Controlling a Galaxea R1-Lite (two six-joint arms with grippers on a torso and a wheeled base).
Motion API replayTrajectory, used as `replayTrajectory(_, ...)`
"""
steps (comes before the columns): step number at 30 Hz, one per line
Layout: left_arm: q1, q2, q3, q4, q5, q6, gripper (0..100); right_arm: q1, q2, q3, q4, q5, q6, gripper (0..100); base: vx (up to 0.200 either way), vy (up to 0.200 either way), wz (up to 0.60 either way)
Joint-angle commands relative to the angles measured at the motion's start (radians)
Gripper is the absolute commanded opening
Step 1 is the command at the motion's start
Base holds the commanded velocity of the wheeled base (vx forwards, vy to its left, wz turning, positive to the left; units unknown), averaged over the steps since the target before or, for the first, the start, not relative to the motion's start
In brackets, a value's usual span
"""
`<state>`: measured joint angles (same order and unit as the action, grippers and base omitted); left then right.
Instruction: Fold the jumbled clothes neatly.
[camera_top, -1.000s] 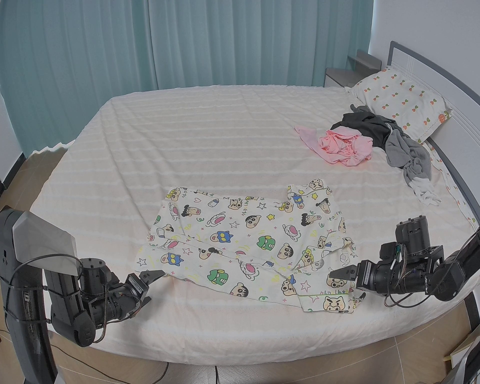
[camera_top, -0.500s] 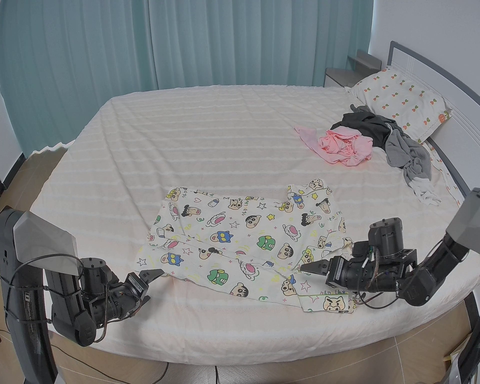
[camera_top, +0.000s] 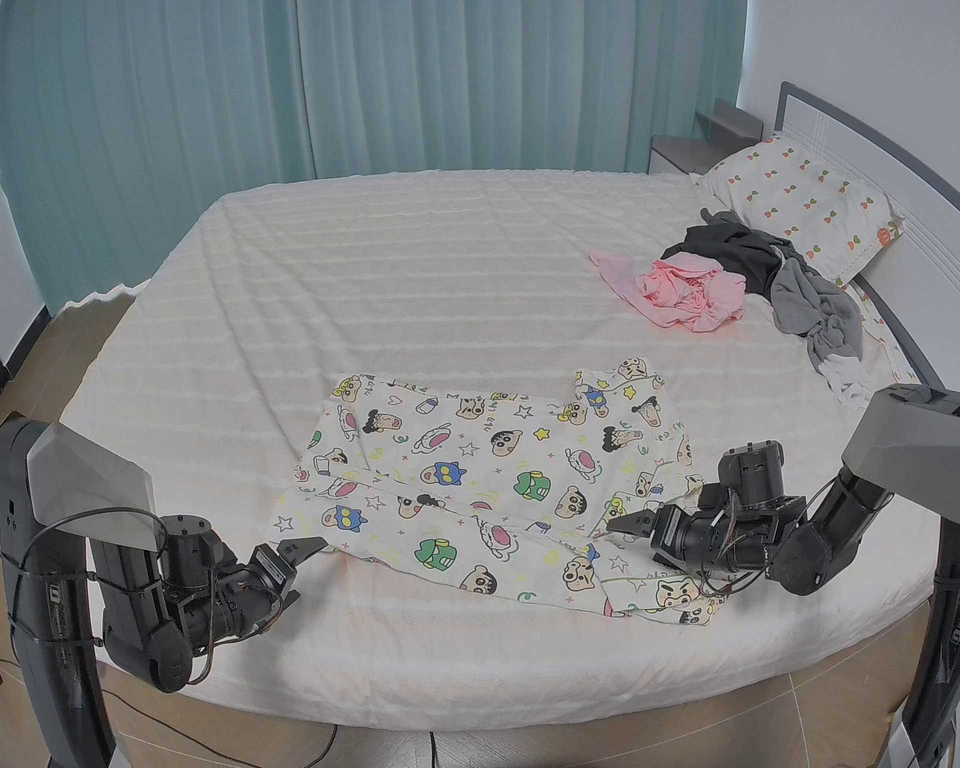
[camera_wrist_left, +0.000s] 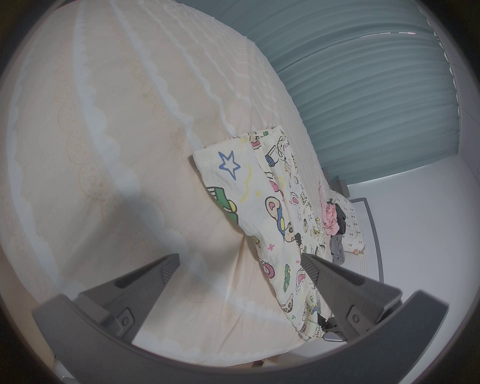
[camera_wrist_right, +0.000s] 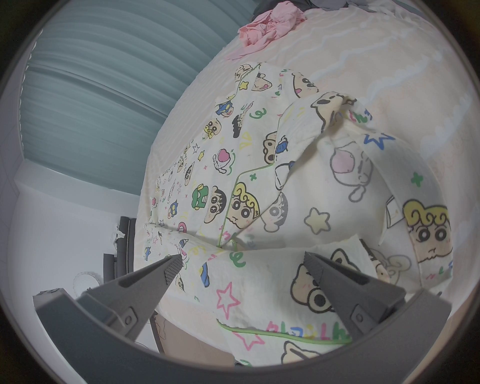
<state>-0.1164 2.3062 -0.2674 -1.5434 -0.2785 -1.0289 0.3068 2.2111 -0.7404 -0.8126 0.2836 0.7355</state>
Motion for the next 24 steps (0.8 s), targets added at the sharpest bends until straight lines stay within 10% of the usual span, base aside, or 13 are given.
replayTrajectory(1,0.0,-0.002,0.002,-0.009,-0.001,-0.002,100,0.003,-0.1,0.021,-0.002,-0.003,0.03,100,0.0,0.0,0.0)
replayTrajectory(12,0.015,-0.116,0.019,-0.009,-0.001,-0.056,100,0.003,-0.608,0.366,-0.004,0.006,0.081,100,0.0,0.0,0.0)
replayTrajectory(24,0.035,-0.163,0.036,-0.009,-0.011,-0.022,100,-0.018,-0.588,0.386,-0.023,0.005,0.021,100,0.2,0.0,0.0)
